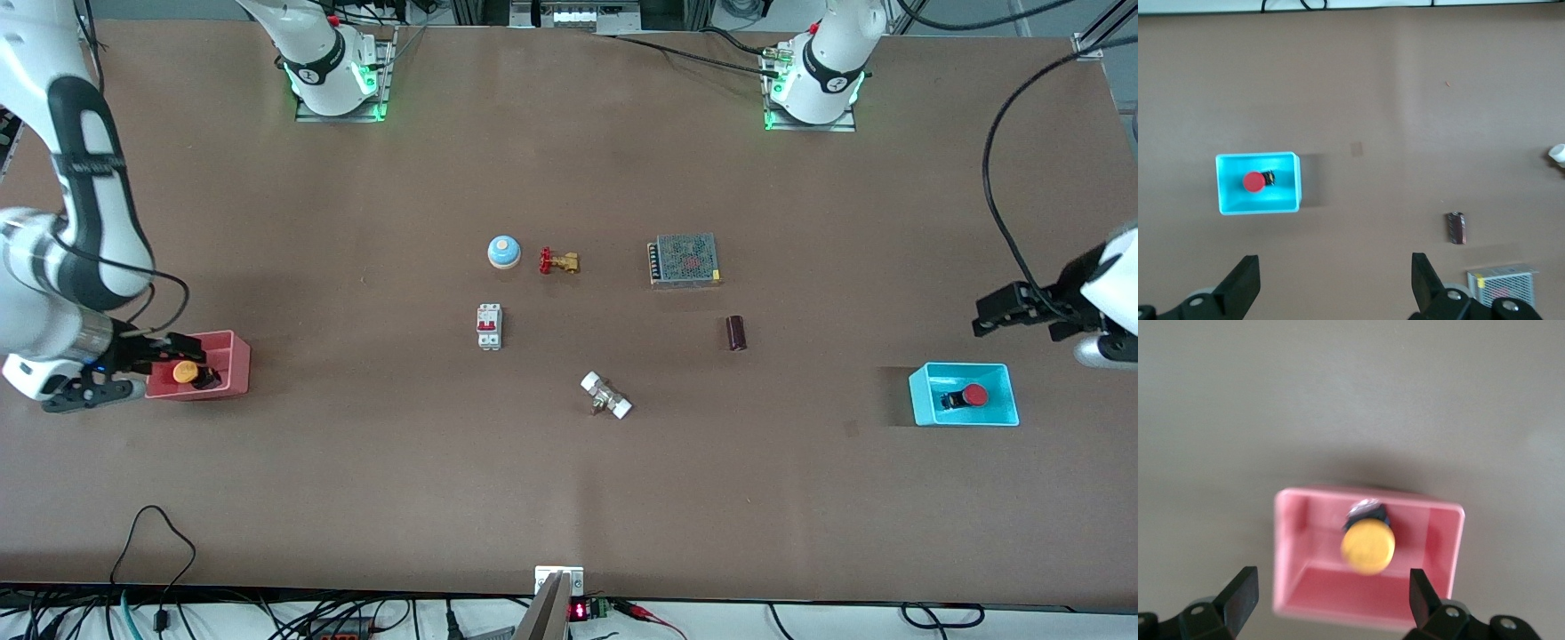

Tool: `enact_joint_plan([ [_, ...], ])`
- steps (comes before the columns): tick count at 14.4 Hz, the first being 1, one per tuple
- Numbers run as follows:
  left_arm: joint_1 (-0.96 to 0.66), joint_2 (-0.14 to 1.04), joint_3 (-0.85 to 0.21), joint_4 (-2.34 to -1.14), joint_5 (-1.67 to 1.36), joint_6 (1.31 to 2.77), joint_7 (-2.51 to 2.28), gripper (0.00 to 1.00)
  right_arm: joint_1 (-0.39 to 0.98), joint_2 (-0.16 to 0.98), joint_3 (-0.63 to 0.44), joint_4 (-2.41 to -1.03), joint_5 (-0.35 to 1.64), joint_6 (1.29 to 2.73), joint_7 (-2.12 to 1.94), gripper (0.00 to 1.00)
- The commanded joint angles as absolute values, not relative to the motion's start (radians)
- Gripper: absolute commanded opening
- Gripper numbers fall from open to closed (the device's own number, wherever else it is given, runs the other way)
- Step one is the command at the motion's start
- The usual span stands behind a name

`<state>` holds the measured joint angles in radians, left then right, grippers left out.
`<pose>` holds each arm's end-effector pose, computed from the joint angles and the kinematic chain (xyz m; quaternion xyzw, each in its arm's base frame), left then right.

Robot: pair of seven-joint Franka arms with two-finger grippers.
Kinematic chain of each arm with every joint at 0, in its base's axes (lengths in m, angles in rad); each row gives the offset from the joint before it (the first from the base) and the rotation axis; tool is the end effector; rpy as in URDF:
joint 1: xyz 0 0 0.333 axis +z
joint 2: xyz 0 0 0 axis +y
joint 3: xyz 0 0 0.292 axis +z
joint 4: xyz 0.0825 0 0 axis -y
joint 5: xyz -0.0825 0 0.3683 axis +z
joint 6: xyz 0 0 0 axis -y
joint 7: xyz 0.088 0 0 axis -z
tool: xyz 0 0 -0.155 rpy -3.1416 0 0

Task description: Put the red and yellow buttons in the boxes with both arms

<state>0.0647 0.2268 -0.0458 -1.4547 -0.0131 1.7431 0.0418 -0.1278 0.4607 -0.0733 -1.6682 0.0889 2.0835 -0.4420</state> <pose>0.6184 0.0122 0.4912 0.9994 -0.0098 0.0312 0.0107 0.6302 -0.1171 0.2747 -0.9944 -0.1010 0.0138 0.0277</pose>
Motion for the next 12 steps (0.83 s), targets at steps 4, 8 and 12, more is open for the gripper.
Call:
enact_joint_plan([
  [4, 0.061, 0.066, -0.029, -1.574, -0.037, 1.657, -0.048, 1.0, -0.063, 0.23, -0.031, -1.57, -0.032, 1.746, -0.313, 1.0],
  [8, 0.049, 0.109, -0.029, -1.499, -0.031, 1.654, -0.038, 1.0, -0.003, 0.103, -0.023, -1.519, -0.038, 1.525, -0.233, 1.0],
  [12, 0.052, 0.107, -0.035, -1.5, -0.018, 1.619, -0.04, 1.0, 0.052, 0.094, -0.026, -1.531, -0.061, 1.456, -0.225, 1.0],
])
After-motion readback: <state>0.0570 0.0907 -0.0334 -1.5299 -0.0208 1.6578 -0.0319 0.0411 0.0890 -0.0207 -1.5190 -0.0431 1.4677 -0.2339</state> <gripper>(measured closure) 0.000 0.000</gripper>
